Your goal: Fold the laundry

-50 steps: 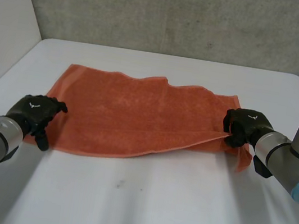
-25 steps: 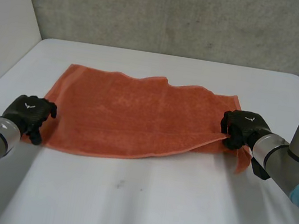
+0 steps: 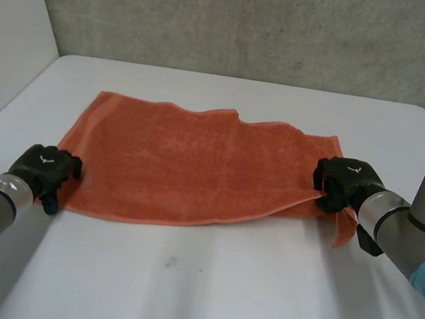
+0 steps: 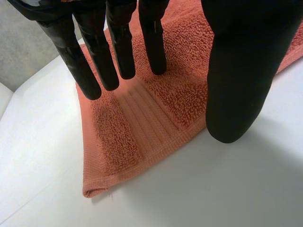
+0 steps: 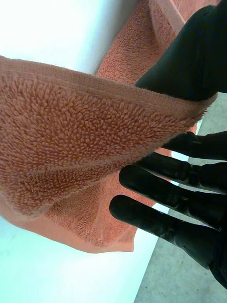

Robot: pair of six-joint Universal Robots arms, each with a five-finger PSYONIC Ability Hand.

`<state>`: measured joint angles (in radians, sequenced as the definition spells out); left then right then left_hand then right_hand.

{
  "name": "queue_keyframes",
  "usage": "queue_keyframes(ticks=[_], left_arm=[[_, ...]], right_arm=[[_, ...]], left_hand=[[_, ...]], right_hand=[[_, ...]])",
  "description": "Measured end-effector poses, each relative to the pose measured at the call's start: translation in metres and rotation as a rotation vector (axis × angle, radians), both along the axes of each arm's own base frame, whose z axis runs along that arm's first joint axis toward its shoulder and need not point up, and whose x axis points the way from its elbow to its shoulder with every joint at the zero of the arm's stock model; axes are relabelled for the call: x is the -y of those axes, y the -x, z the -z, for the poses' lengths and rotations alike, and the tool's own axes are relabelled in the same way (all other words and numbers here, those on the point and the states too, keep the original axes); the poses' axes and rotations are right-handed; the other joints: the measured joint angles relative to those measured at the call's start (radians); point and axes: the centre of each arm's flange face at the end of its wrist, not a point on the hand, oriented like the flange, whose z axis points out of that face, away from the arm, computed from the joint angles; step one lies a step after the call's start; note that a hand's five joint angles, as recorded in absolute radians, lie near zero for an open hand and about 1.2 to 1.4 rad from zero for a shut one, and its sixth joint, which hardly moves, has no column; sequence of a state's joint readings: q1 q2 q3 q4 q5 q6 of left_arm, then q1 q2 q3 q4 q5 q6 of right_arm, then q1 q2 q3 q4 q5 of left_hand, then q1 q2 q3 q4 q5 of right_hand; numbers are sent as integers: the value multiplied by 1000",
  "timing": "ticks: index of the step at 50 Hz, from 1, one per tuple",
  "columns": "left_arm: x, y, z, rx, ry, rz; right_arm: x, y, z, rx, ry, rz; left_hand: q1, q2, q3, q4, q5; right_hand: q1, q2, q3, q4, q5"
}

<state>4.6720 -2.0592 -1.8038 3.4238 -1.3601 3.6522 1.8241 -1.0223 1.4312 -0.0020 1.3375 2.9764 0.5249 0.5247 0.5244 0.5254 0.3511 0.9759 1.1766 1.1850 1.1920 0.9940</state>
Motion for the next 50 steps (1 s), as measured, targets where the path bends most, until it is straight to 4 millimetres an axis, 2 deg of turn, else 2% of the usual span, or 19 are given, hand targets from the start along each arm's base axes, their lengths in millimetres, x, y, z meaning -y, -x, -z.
queue_keyframes(ticks=[31, 37, 43, 45, 50], left_arm=[[25, 2, -4, -1, 66, 2], [29, 3, -1, -1, 70, 4], [31, 4, 1, -2, 68, 5], [31, 5, 0, -3, 70, 5], [30, 6, -18, -13, 115, 0]], right_arm=[[0, -1, 1, 1, 0, -8], [-1, -2, 1, 2, -2, -16], [-1, -2, 1, 2, -2, -18], [-1, -2, 1, 2, -2, -18], [-1, -1, 1, 2, -1, -18]], left_hand=[[77, 75, 75, 74, 72], [219, 218, 215, 213, 211], [571, 585, 576, 576, 572], [571, 585, 576, 576, 572], [620, 675, 671, 674, 655]], right_hand=[[0, 0, 0, 0, 0], [0, 0, 0, 0, 0], [0, 0, 0, 0, 0], [0, 0, 0, 0, 0], [0, 0, 0, 0, 0]])
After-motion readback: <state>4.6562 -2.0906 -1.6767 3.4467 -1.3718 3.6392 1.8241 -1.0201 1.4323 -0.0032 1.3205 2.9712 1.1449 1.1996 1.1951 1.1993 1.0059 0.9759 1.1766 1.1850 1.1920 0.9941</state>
